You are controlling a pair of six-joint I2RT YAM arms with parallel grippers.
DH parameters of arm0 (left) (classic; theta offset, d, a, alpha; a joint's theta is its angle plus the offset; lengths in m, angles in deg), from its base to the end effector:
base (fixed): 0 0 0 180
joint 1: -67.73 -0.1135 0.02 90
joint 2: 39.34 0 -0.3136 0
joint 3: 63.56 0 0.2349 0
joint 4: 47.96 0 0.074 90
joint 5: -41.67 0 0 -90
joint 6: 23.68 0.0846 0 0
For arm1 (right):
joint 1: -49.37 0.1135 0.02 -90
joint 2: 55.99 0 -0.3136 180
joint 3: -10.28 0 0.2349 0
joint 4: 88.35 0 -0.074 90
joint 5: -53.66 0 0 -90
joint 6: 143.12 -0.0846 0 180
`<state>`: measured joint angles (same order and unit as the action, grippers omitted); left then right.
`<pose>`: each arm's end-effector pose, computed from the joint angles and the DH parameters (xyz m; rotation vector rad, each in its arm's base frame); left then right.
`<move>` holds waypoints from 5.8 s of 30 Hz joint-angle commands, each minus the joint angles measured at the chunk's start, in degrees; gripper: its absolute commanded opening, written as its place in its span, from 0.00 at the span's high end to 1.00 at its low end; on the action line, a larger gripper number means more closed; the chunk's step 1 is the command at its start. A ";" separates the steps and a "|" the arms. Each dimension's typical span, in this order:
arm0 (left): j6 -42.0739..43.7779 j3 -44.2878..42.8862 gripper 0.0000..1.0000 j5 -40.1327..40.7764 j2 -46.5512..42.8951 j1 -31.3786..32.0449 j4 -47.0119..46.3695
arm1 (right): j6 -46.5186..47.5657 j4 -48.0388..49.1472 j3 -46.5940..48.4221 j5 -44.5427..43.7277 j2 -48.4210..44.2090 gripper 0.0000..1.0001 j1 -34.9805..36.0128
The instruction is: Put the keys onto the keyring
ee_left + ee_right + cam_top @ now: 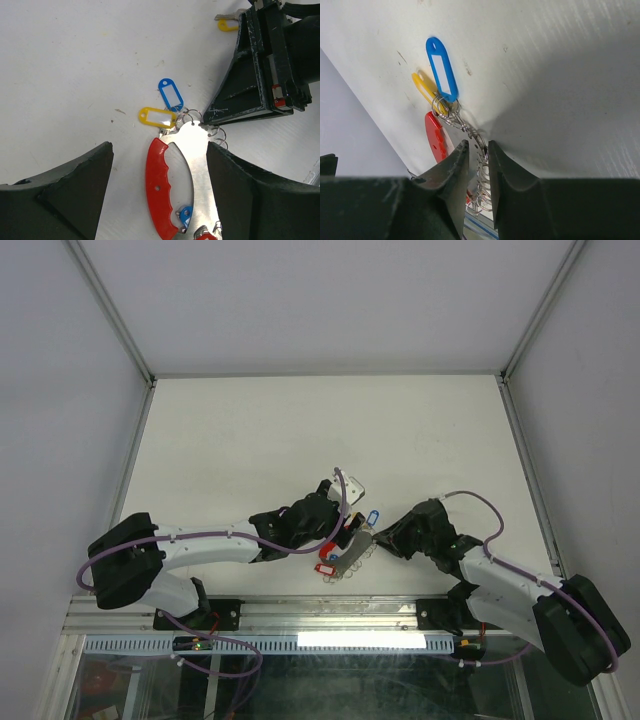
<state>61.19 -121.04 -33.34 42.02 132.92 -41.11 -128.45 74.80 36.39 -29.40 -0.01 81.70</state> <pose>0.1548 -0.2827 0.2489 0.9216 1.9107 -0.4655 0.1268 0.0924 0.1414 0.9063 2.4735 0.9377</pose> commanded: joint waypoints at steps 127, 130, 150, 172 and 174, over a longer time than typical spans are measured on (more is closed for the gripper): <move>36.01 4.06 0.26 -10.92 -9.54 0.03 -30.26 | 47.73 -31.56 53.43 11.79 -2.72 1.00 -1.00; 35.91 3.99 0.29 -11.38 -9.56 0.03 -29.76 | 48.79 -32.27 54.27 12.67 -2.20 1.00 -1.00; 34.63 3.48 0.78 -6.90 -8.38 0.03 -29.40 | 50.28 -35.81 56.97 14.14 -1.45 1.00 -1.04; 36.08 4.69 1.00 -5.97 -9.10 0.02 -31.40 | 49.38 -47.21 61.55 12.56 5.56 1.00 -1.12; 36.31 4.92 1.00 -6.63 -9.41 0.03 -31.43 | 49.04 -47.26 61.37 12.62 6.08 1.00 -1.14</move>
<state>96.10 -116.18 -39.90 34.26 132.92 -67.47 -79.12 29.38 95.69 -17.89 5.50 80.74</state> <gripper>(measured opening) 0.052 0.007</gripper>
